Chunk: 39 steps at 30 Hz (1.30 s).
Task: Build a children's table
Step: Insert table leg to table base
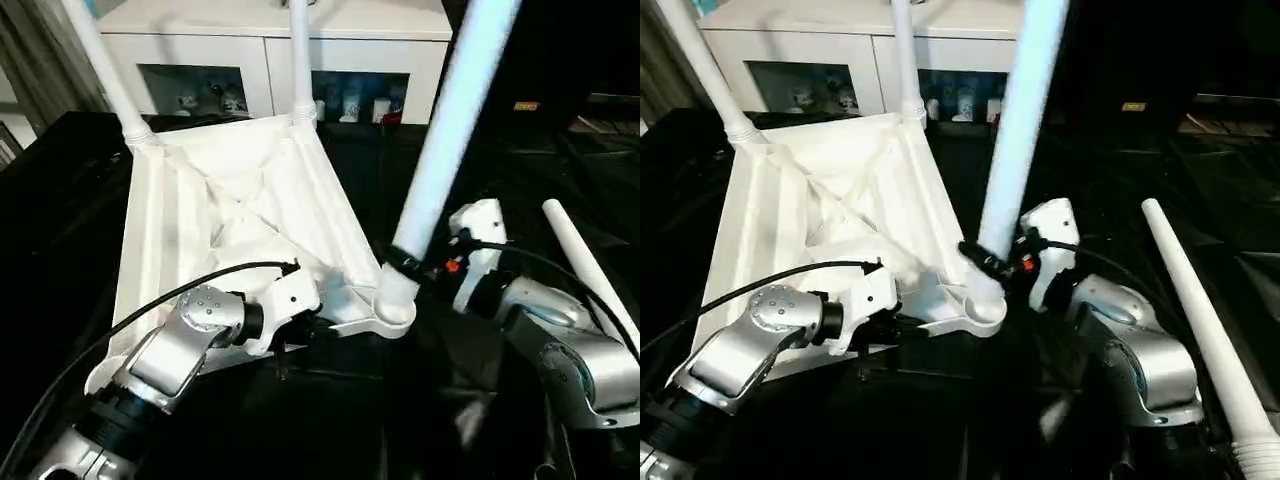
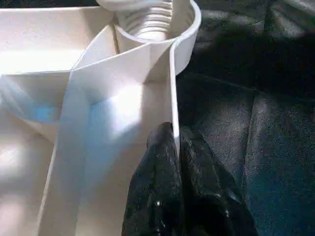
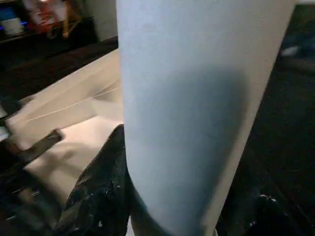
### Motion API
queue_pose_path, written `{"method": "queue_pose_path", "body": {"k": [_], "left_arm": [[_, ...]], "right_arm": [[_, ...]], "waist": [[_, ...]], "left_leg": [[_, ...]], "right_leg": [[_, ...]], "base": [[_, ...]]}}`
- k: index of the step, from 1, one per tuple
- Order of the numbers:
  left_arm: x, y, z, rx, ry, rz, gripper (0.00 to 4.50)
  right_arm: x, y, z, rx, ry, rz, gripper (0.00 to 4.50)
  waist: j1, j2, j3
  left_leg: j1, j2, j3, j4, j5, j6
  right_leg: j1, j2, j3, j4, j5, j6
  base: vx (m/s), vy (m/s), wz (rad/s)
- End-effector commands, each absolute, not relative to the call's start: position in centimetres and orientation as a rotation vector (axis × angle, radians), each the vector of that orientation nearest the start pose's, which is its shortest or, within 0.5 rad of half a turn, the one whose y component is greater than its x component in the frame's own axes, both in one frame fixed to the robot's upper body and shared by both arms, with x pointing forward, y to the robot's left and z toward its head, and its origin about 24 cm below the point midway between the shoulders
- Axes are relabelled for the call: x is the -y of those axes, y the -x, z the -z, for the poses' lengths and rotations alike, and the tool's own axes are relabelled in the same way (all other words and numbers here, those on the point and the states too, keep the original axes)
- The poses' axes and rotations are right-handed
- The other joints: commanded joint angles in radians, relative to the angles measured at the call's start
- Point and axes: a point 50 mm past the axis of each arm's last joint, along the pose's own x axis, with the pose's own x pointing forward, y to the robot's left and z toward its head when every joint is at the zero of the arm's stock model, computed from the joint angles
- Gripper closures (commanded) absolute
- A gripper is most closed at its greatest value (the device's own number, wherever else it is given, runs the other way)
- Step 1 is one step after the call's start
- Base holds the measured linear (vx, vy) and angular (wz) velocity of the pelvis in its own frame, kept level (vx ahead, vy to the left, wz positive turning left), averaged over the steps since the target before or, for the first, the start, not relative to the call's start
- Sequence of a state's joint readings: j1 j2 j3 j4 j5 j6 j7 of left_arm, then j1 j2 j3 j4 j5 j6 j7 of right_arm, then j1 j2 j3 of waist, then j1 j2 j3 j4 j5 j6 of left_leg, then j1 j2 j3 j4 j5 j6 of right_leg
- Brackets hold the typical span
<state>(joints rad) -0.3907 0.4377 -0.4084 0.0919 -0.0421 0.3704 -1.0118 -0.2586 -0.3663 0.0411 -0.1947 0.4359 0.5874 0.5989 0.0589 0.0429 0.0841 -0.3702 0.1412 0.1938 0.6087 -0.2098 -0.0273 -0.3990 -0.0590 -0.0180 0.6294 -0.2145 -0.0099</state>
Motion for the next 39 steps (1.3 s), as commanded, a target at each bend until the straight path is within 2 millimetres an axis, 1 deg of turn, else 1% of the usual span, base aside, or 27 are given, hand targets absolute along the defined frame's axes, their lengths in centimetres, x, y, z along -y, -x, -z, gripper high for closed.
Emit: {"method": "queue_pose_path", "body": {"k": [1,2,3,5,6,7,8,11,12,13,14,15,17,18,19,21,22,27,31,33,35,36,37,39], "left_arm": [[-11.8,-27.7,-4.9,-0.485,-0.478,1.242,4.36],[-11.9,-27.8,-4.9,-0.484,-0.480,1.237,4.36],[-11.9,-27.9,-4.9,-0.480,-0.494,1.227,4.36],[-11.9,-27.9,-4.8,-0.481,-0.498,1.233,4.36],[-11.9,-27.9,-4.8,-0.482,-0.495,1.236,4.45],[-11.9,-27.9,-4.9,-0.476,-0.491,1.230,4.50],[-11.9,-28.0,-4.9,-0.474,-0.485,1.232,4.50],[-11.8,-28.0,-4.9,-0.469,-0.490,1.234,4.50],[-11.8,-28.0,-4.9,-0.467,-0.492,1.232,4.50],[-11.8,-28.0,-4.9,-0.468,-0.493,1.238,4.50],[-11.8,-28.0,-5.0,-0.465,-0.498,1.238,4.50],[-11.8,-28.0,-5.0,-0.465,-0.499,1.238,4.50],[-11.9,-28.2,-5.0,-0.455,-0.510,1.237,4.50],[-11.9,-28.2,-5.0,-0.452,-0.513,1.236,4.50],[-11.9,-28.2,-5.0,-0.453,-0.513,1.237,4.50],[-11.9,-28.2,-5.1,-0.455,-0.512,1.239,4.50],[-11.9,-28.3,-5.1,-0.455,-0.512,1.238,4.50],[-12.0,-28.5,-5.3,-0.448,-0.505,1.224,4.50],[-12.0,-28.9,-5.4,-0.431,-0.498,1.201,4.50],[-12.0,-29.1,-5.5,-0.423,-0.492,1.192,4.50],[-12.0,-29.3,-5.5,-0.417,-0.486,1.182,4.50],[-12.0,-29.4,-5.5,-0.415,-0.484,1.177,4.50],[-12.0,-29.7,-5.6,-0.410,-0.480,1.164,4.50],[-12.0,-29.8,-5.7,-0.405,-0.477,1.155,4.50]], "right_arm": [[14.2,-27.5,-11.5,-0.180,-0.057,-0.841,2.64],[14.2,-27.5,-11.4,-0.185,-0.055,-0.841,2.64],[14.3,-27.5,-11.3,-0.200,-0.050,-0.839,2.64],[14.5,-27.6,-11.1,-0.217,-0.047,-0.834,2.64],[14.6,-27.7,-11.0,-0.225,-0.044,-0.831,2.65],[14.6,-27.8,-10.9,-0.237,-0.045,-0.829,2.65],[14.7,-28.0,-10.8,-0.251,-0.040,-0.822,2.65],[14.7,-28.4,-10.7,-0.265,-0.043,-0.819,2.65],[14.6,-28.5,-10.7,-0.268,-0.047,-0.823,2.65],[14.5,-28.6,-10.6,-0.276,-0.050,-0.828,2.65],[14.2,-28.7,-10.5,-0.294,-0.061,-0.841,2.65],[14.2,-28.7,-10.4,-0.296,-0.063,-0.842,2.65],[14.0,-28.6,-10.1,-0.324,-0.054,-0.862,2.65],[13.9,-28.5,-10.0,-0.337,-0.051,-0.872,2.65],[13.9,-28.4,-9.9,-0.342,-0.053,-0.875,2.65],[13.9,-28.4,-9.9,-0.345,-0.054,-0.874,2.65],[13.9,-28.5,-9.8,-0.349,-0.053,-0.871,2.65],[14.3,-28.8,-9.8,-0.316,-0.074,-0.841,2.65],[14.9,-28.9,-9.2,-0.296,-0.132,-0.794,2.65],[15.2,-28.9,-9.1,-0.275,-0.177,-0.772,2.65],[15.3,-28.8,-8.9,-0.259,-0.235,-0.762,2.65],[15.4,-28.7,-8.8,-0.251,-0.261,-0.756,2.65],[15.5,-28.5,-8.3,-0.237,-0.316,-0.742,2.65],[15.5,-28.2,-7.8,-0.230,-0.332,-0.740,2.65]], "waist": [[0.003,-0.005,-0.055],[0.003,-0.005,-0.055],[0.003,-0.009,-0.056],[0.004,-0.007,-0.056],[0.004,-0.009,-0.057],[0.003,-0.015,-0.057],[0.003,-0.016,-0.057],[0.003,-0.015,-0.055],[0.002,-0.019,-0.056],[0.002,-0.018,-0.056],[0.002,-0.022,-0.055],[0.002,-0.021,-0.055],[0.001,-0.028,-0.054],[0.002,-0.025,-0.054],[0.002,-0.028,-0.053],[0.003,-0.028,-0.053],[0.002,-0.030,-0.052],[0.001,-0.029,-0.048],[0.000,-0.028,-0.043],[0.000,-0.025,-0.040],[0.000,-0.025,-0.042],[0.000,-0.023,-0.039],[-0.001,-0.022,-0.038],[0.001,-0.022,-0.038]], "left_leg": [[0.012,0.085,-0.046,-0.085,-0.181,0.030],[0.012,0.086,-0.046,-0.085,-0.179,0.028],[0.011,0.086,-0.045,-0.085,-0.173,0.028],[0.010,0.086,-0.046,-0.085,-0.169,0.028],[0.010,0.085,-0.045,-0.084,-0.162,0.029],[0.010,0.084,-0.043,-0.083,-0.159,0.033],[0.009,0.083,-0.043,-0.083,-0.159,0.034],[0.012,0.084,-0.043,-0.084,-0.167,0.031],[0.011,0.084,-0.043,-0.084,-0.166,0.031],[0.010,0.084,-0.044,-0.084,-0.158,0.033],[0.010,0.084,-0.042,-0.083,-0.153,0.035],[0.010,0.084,-0.043,-0.084,-0.149,0.036],[0.008,0.083,-0.041,-0.083,-0.144,0.040],[0.009,0.084,-0.042,-0.084,-0.144,0.042],[0.009,0.084,-0.042,-0.084,-0.146,0.042],[0.009,0.083,-0.041,-0.084,-0.146,0.042],[0.009,0.082,-0.041,-0.084,-0.145,0.043],[0.009,0.083,-0.042,-0.087,-0.159,0.039],[0.012,0.083,-0.043,-0.091,-0.199,0.026],[0.011,0.084,-0.044,-0.094,-0.204,0.023],[0.013,0.086,-0.045,-0.094,-0.207,0.023],[0.010,0.085,-0.046,-0.096,-0.200,0.025],[0.010,0.085,-0.045,-0.097,-0.209,0.027],[0.012,0.086,-0.044,-0.097,-0.209,0.028]], "right_leg": [[0.042,-0.090,0.050,-0.088,-0.179,-0.242],[0.042,-0.090,0.050,-0.088,-0.178,-0.241],[0.043,-0.090,0.051,-0.088,-0.172,-0.239],[0.043,-0.091,0.051,-0.087,-0.169,-0.238],[0.043,-0.091,0.051,-0.086,-0.161,-0.239],[0.043,-0.091,0.051,-0.088,-0.166,-0.237],[0.043,-0.092,0.051,-0.088,-0.175,-0.236],[0.039,-0.092,0.052,-0.093,-0.225,-0.227],[0.039,-0.092,0.051,-0.092,-0.224,-0.228],[0.040,-0.092,0.051,-0.090,-0.219,-0.226],[0.039,-0.092,0.052,-0.090,-0.215,-0.223],[0.040,-0.091,0.051,-0.089,-0.212,-0.223],[0.039,-0.091,0.051,-0.091,-0.209,-0.221],[0.039,-0.092,0.052,-0.091,-0.213,-0.220],[0.038,-0.092,0.052,-0.091,-0.221,-0.216],[0.038,-0.094,0.053,-0.093,-0.233,-0.210],[0.038,-0.093,0.053,-0.094,-0.246,-0.205],[0.034,-0.093,0.052,-0.098,-0.281,-0.198],[0.028,-0.092,0.054,-0.105,-0.329,-0.189],[0.027,-0.092,0.054,-0.105,-0.331,-0.187],[0.027,-0.095,0.054,-0.105,-0.319,-0.191],[0.029,-0.093,0.054,-0.103,-0.303,-0.195],[0.028,-0.094,0.054,-0.105,-0.301,-0.198],[0.026,-0.095,0.055,-0.106,-0.296,-0.199]], "base": [[0.000,0.000,0.00],[0.000,0.000,0.00],[0.000,0.000,0.00],[0.000,0.000,0.00],[0.000,0.000,0.00],[0.000,0.000,0.00],[0.000,0.000,0.00],[0.000,0.000,0.00],[0.000,0.000,0.00],[0.000,0.000,0.00],[0.000,0.000,0.00],[0.000,0.000,0.00],[0.000,0.000,0.00],[0.000,0.000,0.00],[0.000,0.000,0.00],[0.000,0.000,0.00],[0.000,0.000,0.00],[0.000,0.000,0.00],[0.000,0.000,0.00],[0.000,0.000,0.00],[0.000,0.000,0.00],[0.000,0.000,0.00],[0.000,0.000,0.00],[0.000,0.000,0.00]]}}
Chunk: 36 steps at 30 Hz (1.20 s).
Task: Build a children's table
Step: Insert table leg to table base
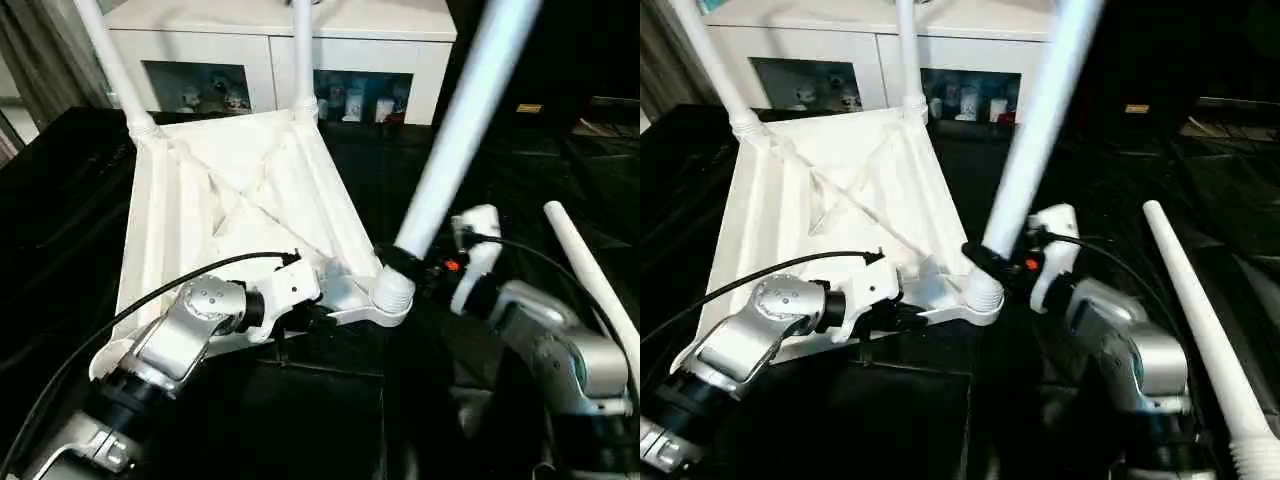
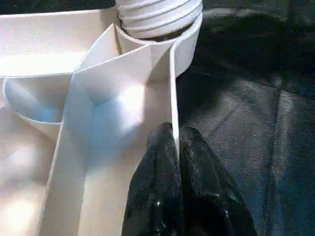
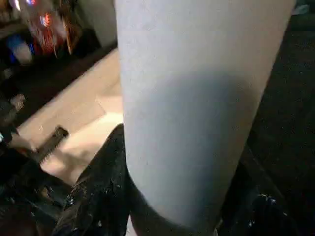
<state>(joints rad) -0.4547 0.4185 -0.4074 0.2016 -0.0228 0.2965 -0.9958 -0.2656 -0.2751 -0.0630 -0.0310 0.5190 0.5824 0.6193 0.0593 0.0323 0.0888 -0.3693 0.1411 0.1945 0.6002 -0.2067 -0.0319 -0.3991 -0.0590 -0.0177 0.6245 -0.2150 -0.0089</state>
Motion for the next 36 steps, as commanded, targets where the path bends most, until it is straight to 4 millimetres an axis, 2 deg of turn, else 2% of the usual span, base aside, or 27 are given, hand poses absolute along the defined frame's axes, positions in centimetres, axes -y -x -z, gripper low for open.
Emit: {"method": "queue_pose_path", "body": {"k": [1,3,6,10,12,14,15,16,18,21,23,24,25,28,31,32,36], "left_arm": [[-12.0,-30.0,-5.8,-0.400,-0.473,1.147,4.50],[-11.9,-30.2,-5.9,-0.396,-0.468,1.142,4.50],[-11.9,-30.3,-5.9,-0.394,-0.467,1.140,4.50],[-11.6,-30.8,-6.1,-0.387,-0.467,1.139,4.50],[-11.6,-30.8,-6.1,-0.387,-0.467,1.140,4.50],[-11.8,-30.7,-6.0,-0.388,-0.477,1.156,4.50],[-11.8,-30.7,-6.0,-0.391,-0.478,1.165,4.50],[-11.9,-30.4,-5.9,-0.396,-0.482,1.187,4.50],[-11.9,-30.2,-5.9,-0.397,-0.485,1.204,4.50],[-12.0,-29.7,-5.8,-0.413,-0.501,1.262,4.50],[-12.1,-29.3,-5.8,-0.423,-0.500,1.295,4.50],[-12.1,-29.2,-5.8,-0.430,-0.500,1.307,4.50],[-12.2,-29.2,-5.8,-0.435,-0.504,1.311,4.50],[-12.3,-29.3,-5.8,-0.432,-0.507,1.303,4.50],[-12.4,-29.3,-5.9,-0.433,-0.508,1.304,4.50],[-12.4,-29.3,-5.9,-0.433,-0.509,1.305,4.50],[-12.5,-29.2,-5.9,-0.437,-0.514,1.314,4.50]], "right_arm": [[15.4,-28.0,-7.5,-0.223,-0.346,-0.741,2.65],[15.3,-27.7,-7.0,-0.211,-0.355,-0.737,2.65],[15.2,-27.6,-6.9,-0.207,-0.354,-0.734,2.65],[15.5,-26.9,-5.6,-0.192,-0.264,-0.714,2.65],[15.6,-26.9,-5.5,-0.186,-0.264,-0.708,2.65],[16.1,-27.1,-5.9,-0.140,-0.305,-0.665,2.65],[16.2,-27.2,-6.1,-0.129,-0.315,-0.656,2.65],[16.3,-27.5,-6.4,-0.110,-0.334,-0.640,2.65],[16.4,-27.8,-6.7,-0.103,-0.336,-0.636,2.65],[16.2,-28.4,-6.9,-0.110,-0.310,-0.658,2.65],[16.0,-28.7,-7.0,-0.126,-0.286,-0.678,2.65],[16.0,-28.9,-7.0,-0.136,-0.272,-0.690,2.65],[16.0,-29.1,-7.0,-0.175,-0.231,-0.716,2.65],[15.9,-29.1,-6.9,-0.224,-0.186,-0.762,2.65],[15.9,-29.2,-7.0,-0.247,-0.150,-0.782,2.65],[15.9,-29.3,-7.1,-0.251,-0.142,-0.788,2.65],[15.8,-29.7,-7.4,-0.263,-0.113,-0.813,2.65]], "waist": [[0.000,-0.012,-0.043],[0.001,-0.008,-0.040],[-0.001,-0.009,-0.039],[0.001,-0.003,-0.037],[-0.002,-0.004,-0.036],[-0.002,0.001,-0.033],[-0.003,0.000,-0.033],[-0.002,0.003,-0.034],[-0.003,0.002,-0.034],[-0.004,0.002,-0.037],[-0.003,0.002,-0.042],[-0.004,-0.003,-0.044],[-0.004,0.001,-0.047],[-0.005,-0.002,-0.050],[-0.005,-0.003,-0.046],[-0.005,-0.001,-0.043],[-0.007,-0.002,-0.043]], "left_leg": [[0.009,0.085,-0.044,-0.089,-0.205,0.035],[0.010,0.086,-0.044,-0.090,-0.203,0.039],[0.007,0.088,-0.045,-0.094,-0.199,0.043],[0.011,0.090,-0.044,-0.098,-0.209,0.043],[0.009,0.090,-0.045,-0.100,-0.214,0.044],[0.011,0.091,-0.047,-0.103,-0.248,0.040],[0.011,0.092,-0.047,-0.104,-0.252,0.039],[0.012,0.092,-0.048,-0.105,-0.252,0.038],[0.011,0.091,-0.048,-0.105,-0.242,0.038],[0.009,0.089,-0.045,-0.102,-0.204,0.046],[0.006,0.089,-0.042,-0.096,-0.138,0.066],[0.006,0.089,-0.041,-0.094,-0.121,0.075],[0.004,0.088,-0.041,-0.090,-0.073,0.095],[0.004,0.087,-0.038,-0.084,-0.048,0.121],[0.004,0.088,-0.038,-0.085,-0.069,0.123],[0.006,0.090,-0.039,-0.087,-0.095,0.112],[0.009,0.091,-0.039,-0.089,-0.112,0.094]], "right_leg": [[0.028,-0.094,0.054,-0.101,-0.289,-0.200],[0.025,-0.094,0.054,-0.102,-0.277,-0.202],[0.029,-0.095,0.052,-0.101,-0.269,-0.205],[0.027,-0.095,0.052,-0.106,-0.262,-0.201],[0.029,-0.095,0.051,-0.106,-0.266,-0.202],[0.026,-0.098,0.054,-0.113,-0.319,-0.196],[0.026,-0.098,0.054,-0.113,-0.326,-0.195],[0.026,-0.099,0.054,-0.113,-0.328,-0.194],[0.026,-0.097,0.054,-0.112,-0.317,-0.197],[0.029,-0.096,0.053,-0.107,-0.262,-0.212],[0.034,-0.095,0.051,-0.096,-0.151,-0.230],[0.036,-0.093,0.050,-0.093,-0.120,-0.236],[0.041,-0.091,0.046,-0.082,-0.029,-0.257],[0.043,-0.092,0.046,-0.075,0.045,-0.276],[0.043,-0.093,0.045,-0.079,0.016,-0.283],[0.043,-0.094,0.046,-0.083,-0.030,-0.282],[0.043,-0.094,0.048,-0.084,-0.060,-0.283]], "base": [[0.000,0.000,0.00],[0.000,0.000,0.00],[0.000,0.000,0.00],[0.000,0.000,0.00],[0.000,0.000,0.00],[0.000,0.000,0.00],[0.000,0.000,0.00],[0.000,0.000,0.00],[0.000,0.000,0.00],[0.000,0.000,0.00],[0.000,0.000,0.00],[0.000,0.000,0.00],[0.000,0.000,0.00],[0.000,0.000,0.00],[0.000,0.000,0.00],[0.000,0.000,0.00],[0.000,0.000,0.00]]}}
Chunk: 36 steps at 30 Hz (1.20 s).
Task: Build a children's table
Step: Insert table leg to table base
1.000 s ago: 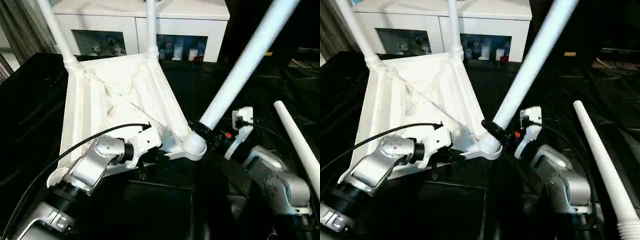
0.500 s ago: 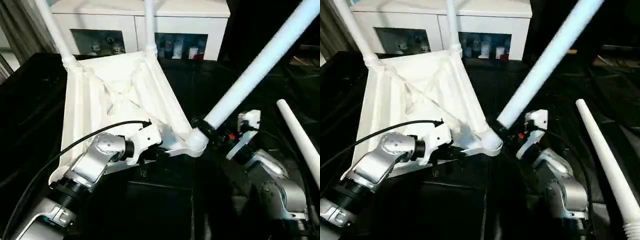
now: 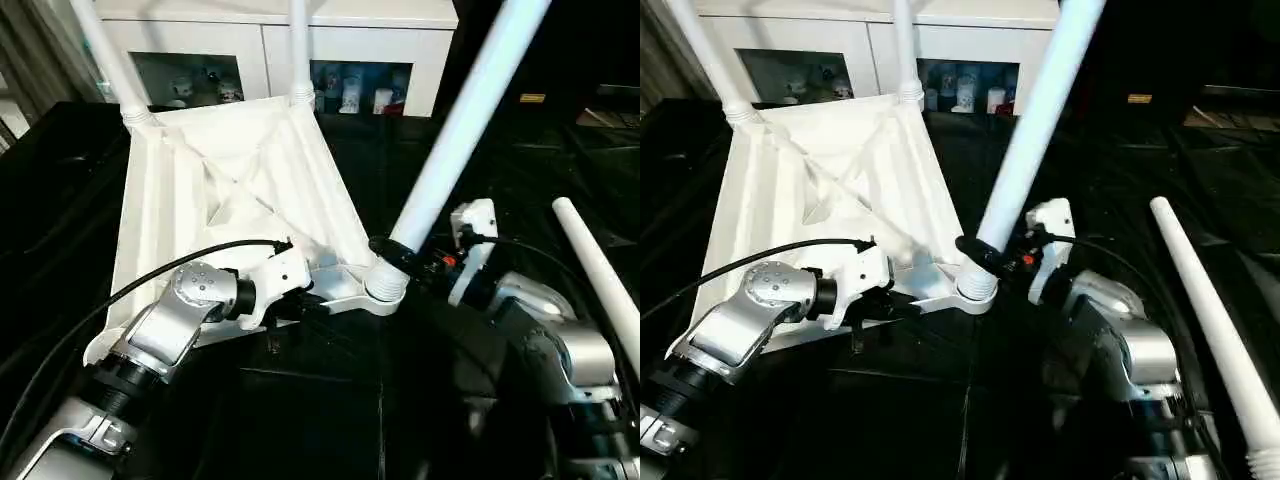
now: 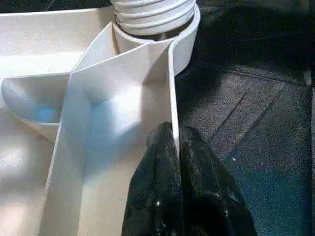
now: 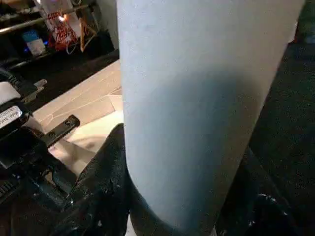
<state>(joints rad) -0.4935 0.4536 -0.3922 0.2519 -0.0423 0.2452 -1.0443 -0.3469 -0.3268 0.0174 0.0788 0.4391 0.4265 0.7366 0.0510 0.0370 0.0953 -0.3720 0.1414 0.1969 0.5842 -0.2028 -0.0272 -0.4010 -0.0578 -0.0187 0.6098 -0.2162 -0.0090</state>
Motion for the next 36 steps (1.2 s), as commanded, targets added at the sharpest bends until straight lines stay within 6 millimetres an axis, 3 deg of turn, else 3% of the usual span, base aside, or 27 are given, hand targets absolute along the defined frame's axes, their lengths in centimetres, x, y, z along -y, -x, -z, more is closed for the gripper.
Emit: {"method": "queue_pose_path", "body": {"k": [1,8,11,12,15,18,21,27,30,32,36], "left_arm": [[-12.6,-29.2,-5.9,-0.438,-0.515,1.316,4.50],[-12.5,-29.2,-5.9,-0.438,-0.515,1.305,4.50],[-12.5,-29.3,-5.9,-0.436,-0.511,1.294,4.50],[-12.5,-29.4,-5.9,-0.435,-0.511,1.290,4.50],[-12.5,-29.5,-6.0,-0.434,-0.507,1.288,4.50],[-12.5,-29.6,-6.0,-0.432,-0.505,1.282,4.50],[-12.5,-29.8,-6.0,-0.429,-0.506,1.272,4.50],[-12.5,-29.9,-6.1,-0.421,-0.503,1.255,4.50],[-12.6,-29.9,-6.0,-0.420,-0.501,1.253,4.50],[-12.6,-29.8,-6.0,-0.423,-0.499,1.257,4.50],[-12.7,-29.7,-5.9,-0.431,-0.510,1.269,4.50]], "right_arm": [[15.7,-29.8,-7.6,-0.270,-0.099,-0.824,2.65],[16.0,-29.5,-7.0,-0.294,-0.104,-0.813,2.65],[16.3,-29.2,-6.2,-0.297,-0.145,-0.769,2.65],[16.5,-28.8,-5.4,-0.300,-0.170,-0.738,2.65],[16.7,-28.2,-4.4,-0.308,-0.200,-0.701,2.65],[16.8,-27.9,-4.0,-0.298,-0.216,-0.675,2.66],[16.7,-27.5,-3.7,-0.275,-0.201,-0.654,2.66],[16.3,-26.4,-3.0,-0.217,-0.148,-0.618,2.66],[15.8,-25.8,-2.6,-0.183,-0.113,-0.624,2.66],[15.5,-25.6,-2.5,-0.184,-0.115,-0.631,2.66],[15.1,-25.6,-2.5,-0.211,-0.075,-0.665,2.66]], "waist": [[0.002,-0.007,-0.050],[0.005,-0.008,-0.053],[0.006,-0.008,-0.051],[0.007,-0.001,-0.050],[0.006,-0.003,-0.049],[0.007,0.003,-0.046],[0.007,0.002,-0.046],[0.005,0.002,-0.037],[0.007,0.003,-0.041],[0.006,0.003,-0.042],[0.005,0.005,-0.037]], "left_leg": [[0.011,0.090,-0.042,-0.072,-0.114,0.088],[0.011,0.091,-0.039,-0.067,-0.078,0.102],[0.012,0.092,-0.039,-0.069,-0.102,0.094],[0.013,0.092,-0.041,-0.071,-0.111,0.086],[0.015,0.093,-0.041,-0.074,-0.137,0.070],[0.014,0.093,-0.042,-0.075,-0.141,0.065],[0.015,0.093,-0.042,-0.077,-0.153,0.060],[0.019,0.096,-0.046,-0.088,-0.244,0.027],[0.017,0.096,-0.046,-0.088,-0.224,0.024],[0.014,0.094,-0.045,-0.086,-0.188,0.044],[0.015,0.095,-0.045,-0.090,-0.222,0.044]], "right_leg": [[0.045,-0.095,0.048,-0.069,-0.057,-0.284],[0.047,-0.095,0.048,-0.061,0.030,-0.300],[0.046,-0.096,0.049,-0.064,0.003,-0.300],[0.045,-0.096,0.048,-0.065,-0.013,-0.299],[0.045,-0.096,0.049,-0.068,-0.037,-0.295],[0.044,-0.096,0.050,-0.068,-0.024,-0.295],[0.044,-0.095,0.050,-0.070,-0.032,-0.292],[0.038,-0.099,0.054,-0.085,-0.186,-0.263],[0.037,-0.097,0.055,-0.082,-0.142,-0.254],[0.040,-0.096,0.053,-0.077,-0.073,-0.264],[0.039,-0.096,0.053,-0.082,-0.124,-0.261]], "base": [[0.000,0.000,0.00],[0.000,0.000,0.00],[0.000,0.000,0.00],[0.000,0.000,0.00],[0.000,0.000,0.00],[0.000,0.000,0.00],[0.000,0.000,0.00],[0.000,0.000,0.00],[0.000,0.000,0.00],[0.000,0.000,0.00],[0.000,0.000,0.00]]}}
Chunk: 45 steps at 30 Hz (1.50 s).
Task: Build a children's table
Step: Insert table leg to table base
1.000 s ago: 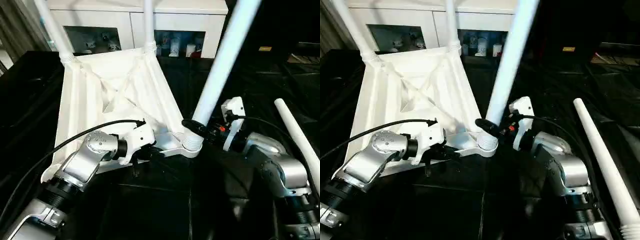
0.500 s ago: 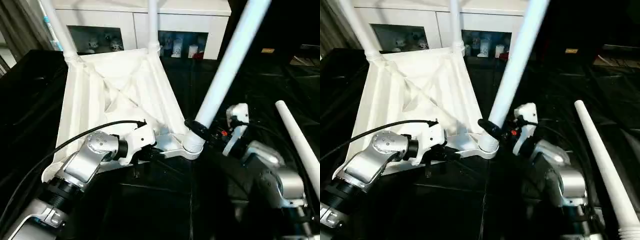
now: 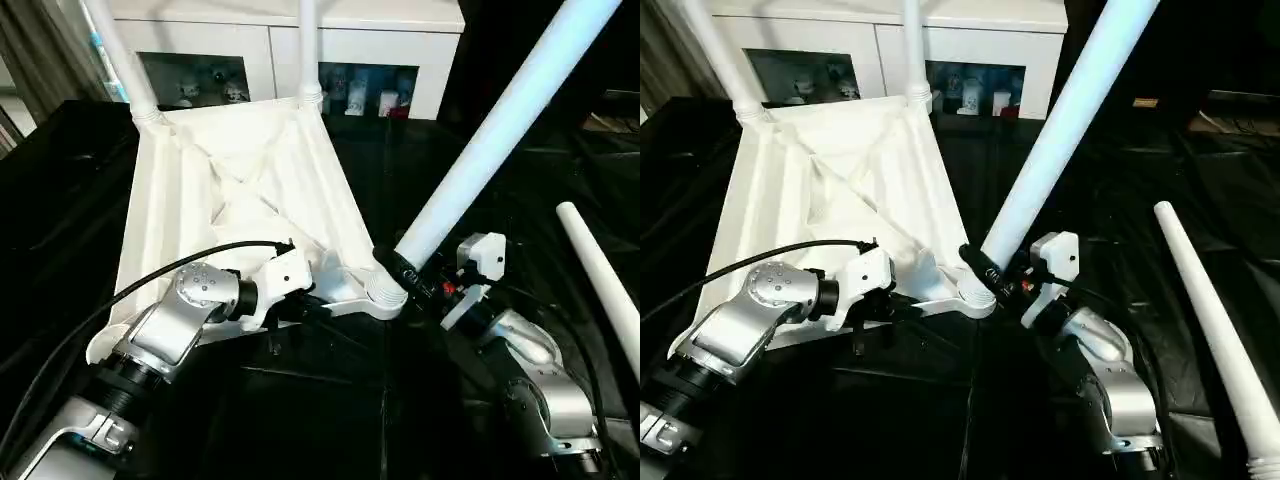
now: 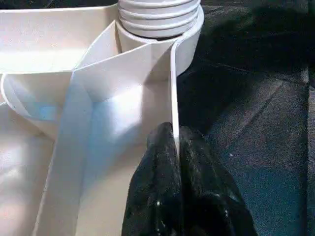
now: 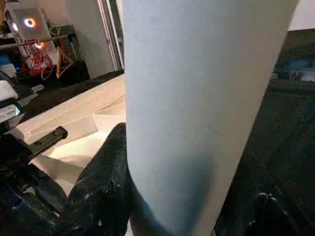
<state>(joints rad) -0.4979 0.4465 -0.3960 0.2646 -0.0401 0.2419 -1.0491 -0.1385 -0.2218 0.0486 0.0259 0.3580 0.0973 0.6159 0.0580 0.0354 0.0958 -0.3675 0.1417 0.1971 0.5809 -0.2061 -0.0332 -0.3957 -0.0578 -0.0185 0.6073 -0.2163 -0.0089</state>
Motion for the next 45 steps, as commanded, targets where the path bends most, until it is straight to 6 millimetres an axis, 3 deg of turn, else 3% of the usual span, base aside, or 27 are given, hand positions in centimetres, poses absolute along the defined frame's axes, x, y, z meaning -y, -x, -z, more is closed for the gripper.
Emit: {"method": "queue_pose_path", "body": {"k": [1,5,7,10,14,19,24,26,31,36,37,45], "left_arm": [[-12.7,-29.6,-5.9,-0.435,-0.512,1.277,4.50],[-12.8,-29.4,-5.8,-0.446,-0.518,1.291,4.50],[-12.8,-29.3,-5.7,-0.446,-0.519,1.291,4.50],[-12.8,-29.2,-5.6,-0.453,-0.518,1.294,4.50],[-12.9,-29.1,-5.6,-0.456,-0.517,1.294,4.50],[-13.1,-28.7,-5.5,-0.470,-0.514,1.328,4.50],[-13.2,-28.6,-5.6,-0.477,-0.510,1.345,4.50],[-13.2,-28.5,-5.6,-0.481,-0.508,1.353,4.50],[-13.1,-28.5,-5.6,-0.473,-0.504,1.344,4.50],[-13.2,-28.5,-5.6,-0.477,-0.504,1.339,4.50],[-13.2,-28.5,-5.6,-0.479,-0.505,1.339,4.50],[-13.5,-28.8,-5.5,-0.486,-0.515,1.320,4.50]], "right_arm": [[15.0,-25.6,-2.5,-0.243,-0.045,-0.694,2.66],[14.6,-25.5,-2.4,-0.313,0.020,-0.798,2.66],[14.5,-25.4,-2.3,-0.320,0.028,-0.812,2.66],[14.1,-25.2,-2.1,-0.364,0.053,-0.873,2.66],[13.9,-25.2,-2.0,-0.390,0.041,-0.893,2.66],[14.1,-26.6,-2.0,-0.419,0.045,-0.878,2.66],[14.2,-28.1,-2.9,-0.393,0.050,-0.858,2.66],[14.1,-28.4,-3.2,-0.388,0.043,-0.858,2.66],[14.1,-28.6,-3.0,-0.432,0.068,-0.889,2.66],[14.5,-28.2,-2.2,-0.461,0.071,-0.884,2.66],[14.5,-28.1,-2.1,-0.465,0.071,-0.881,2.66],[14.5,-27.9,-1.6,-0.454,0.050,-0.848,2.66]], "waist": [[-0.003,0.005,-0.036],[-0.006,-0.001,-0.033],[-0.007,0.002,-0.033],[-0.007,-0.008,-0.033],[-0.007,-0.005,-0.033],[-0.018,-0.007,-0.025],[-0.022,-0.013,-0.024],[-0.027,-0.022,-0.020],[-0.027,-0.024,-0.017],[-0.024,-0.024,-0.019],[-0.023,-0.020,-0.020],[-0.023,-0.017,-0.019]], "left_leg": [[0.010,0.095,-0.047,-0.088,-0.225,0.046],[0.012,0.095,-0.047,-0.090,-0.246,0.038],[0.011,0.096,-0.047,-0.091,-0.240,0.041],[0.011,0.096,-0.046,-0.090,-0.226,0.048],[0.013,0.098,-0.047,-0.093,-0.231,0.050],[0.022,0.098,-0.050,-0.103,-0.305,0.019],[0.022,0.098,-0.049,-0.104,-0.289,0.019],[0.017,0.098,-0.052,-0.108,-0.311,0.016],[0.024,0.100,-0.056,-0.110,-0.345,0.003],[0.024,0.101,-0.051,-0.111,-0.320,0.003],[0.025,0.100,-0.051,-0.111,-0.323,0.002],[0.027,0.100,-0.051,-0.113,-0.357,-0.008]], "right_leg": [[0.035,-0.095,0.053,-0.081,-0.143,-0.255],[0.032,-0.097,0.056,-0.086,-0.189,-0.241],[0.031,-0.097,0.056,-0.086,-0.185,-0.241],[0.033,-0.097,0.056,-0.085,-0.172,-0.241],[0.031,-0.096,0.054,-0.087,-0.171,-0.243],[0.029,-0.100,0.057,-0.098,-0.286,-0.231],[0.027,-0.099,0.060,-0.100,-0.292,-0.226],[0.029,-0.101,0.058,-0.104,-0.353,-0.213],[0.017,-0.102,0.062,-0.112,-0.443,-0.187],[0.018,-0.099,0.062,-0.106,-0.345,-0.205],[0.019,-0.099,0.062,-0.106,-0.343,-0.207],[0.016,-0.098,0.063,-0.111,-0.369,-0.201]], "base": [[0.000,0.000,0.00],[0.000,0.000,0.00],[0.000,0.000,0.00],[0.000,0.000,0.00],[0.000,0.000,0.00],[0.000,0.000,0.00],[0.000,0.000,0.00],[0.000,0.000,0.00],[0.000,0.000,0.00],[0.000,0.000,0.00],[0.000,0.000,0.00],[0.000,0.000,0.00]]}}
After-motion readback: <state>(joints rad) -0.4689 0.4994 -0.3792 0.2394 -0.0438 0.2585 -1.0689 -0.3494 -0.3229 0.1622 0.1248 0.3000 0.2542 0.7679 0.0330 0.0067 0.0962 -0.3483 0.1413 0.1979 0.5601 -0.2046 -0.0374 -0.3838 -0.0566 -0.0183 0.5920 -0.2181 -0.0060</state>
